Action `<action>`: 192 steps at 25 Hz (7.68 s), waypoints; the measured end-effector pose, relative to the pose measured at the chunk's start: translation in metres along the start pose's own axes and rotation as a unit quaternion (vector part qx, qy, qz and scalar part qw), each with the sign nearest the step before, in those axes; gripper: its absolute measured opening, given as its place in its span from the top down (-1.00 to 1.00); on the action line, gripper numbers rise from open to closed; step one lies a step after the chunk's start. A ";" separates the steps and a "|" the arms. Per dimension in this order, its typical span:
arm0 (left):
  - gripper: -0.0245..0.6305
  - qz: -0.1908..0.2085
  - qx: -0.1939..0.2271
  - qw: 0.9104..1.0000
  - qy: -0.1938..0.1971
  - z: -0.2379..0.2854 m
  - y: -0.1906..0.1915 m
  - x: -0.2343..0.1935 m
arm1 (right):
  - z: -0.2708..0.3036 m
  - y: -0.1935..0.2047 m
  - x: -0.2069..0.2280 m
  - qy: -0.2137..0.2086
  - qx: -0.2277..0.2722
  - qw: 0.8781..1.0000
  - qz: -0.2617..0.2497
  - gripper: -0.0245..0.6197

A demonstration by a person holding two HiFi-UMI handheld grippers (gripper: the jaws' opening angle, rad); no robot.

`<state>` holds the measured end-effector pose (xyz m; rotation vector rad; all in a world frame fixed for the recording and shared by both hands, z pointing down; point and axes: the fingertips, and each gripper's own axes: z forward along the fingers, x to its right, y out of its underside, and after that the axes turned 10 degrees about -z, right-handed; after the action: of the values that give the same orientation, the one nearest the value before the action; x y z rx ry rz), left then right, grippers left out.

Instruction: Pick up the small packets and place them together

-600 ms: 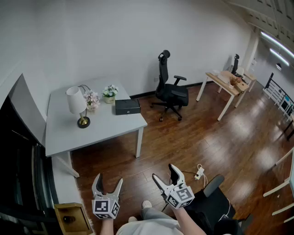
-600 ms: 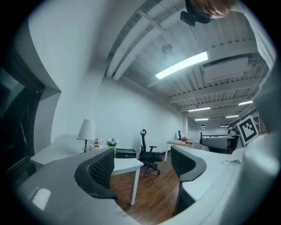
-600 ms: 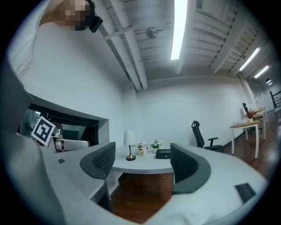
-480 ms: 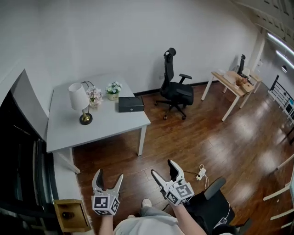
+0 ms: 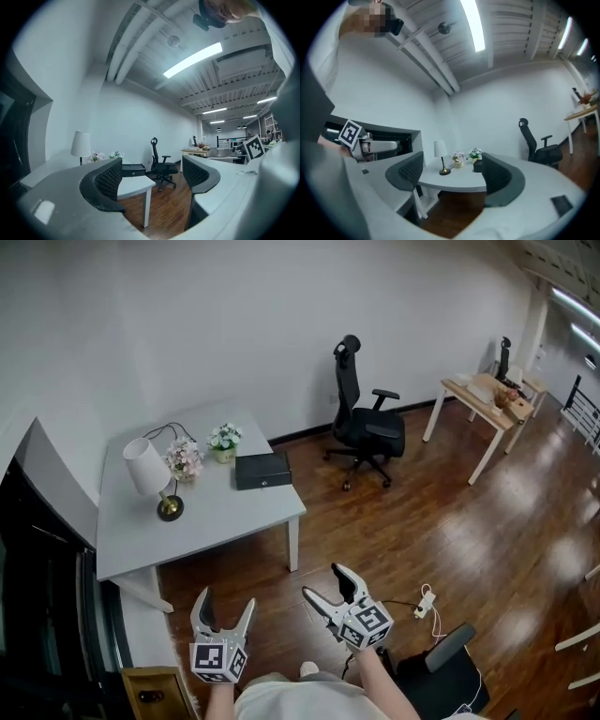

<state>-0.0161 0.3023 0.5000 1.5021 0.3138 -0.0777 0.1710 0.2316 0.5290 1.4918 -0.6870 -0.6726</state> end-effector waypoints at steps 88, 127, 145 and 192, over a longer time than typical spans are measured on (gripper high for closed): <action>-0.12 0.009 -0.036 0.999 0.026 0.403 -0.039 -0.242 | 0.433 0.318 0.187 0.020 -0.422 0.889 0.175 0.72; -0.14 0.025 0.011 0.999 0.017 0.411 -0.067 -0.241 | 0.409 -0.018 0.247 0.105 0.053 0.989 -0.084 -0.41; -0.17 0.036 -0.009 0.999 0.029 0.440 -0.042 -0.227 | 0.403 0.000 0.260 0.092 0.027 0.992 -0.080 -0.32; 0.86 0.329 -0.430 0.813 0.215 0.461 0.182 -0.180 | 0.369 0.069 0.247 0.058 -0.066 0.996 -0.029 -0.28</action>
<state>-0.0724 -0.1646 0.7386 0.6251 0.1297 0.8718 0.0483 -0.1966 0.5864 1.4203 -0.5028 -0.6579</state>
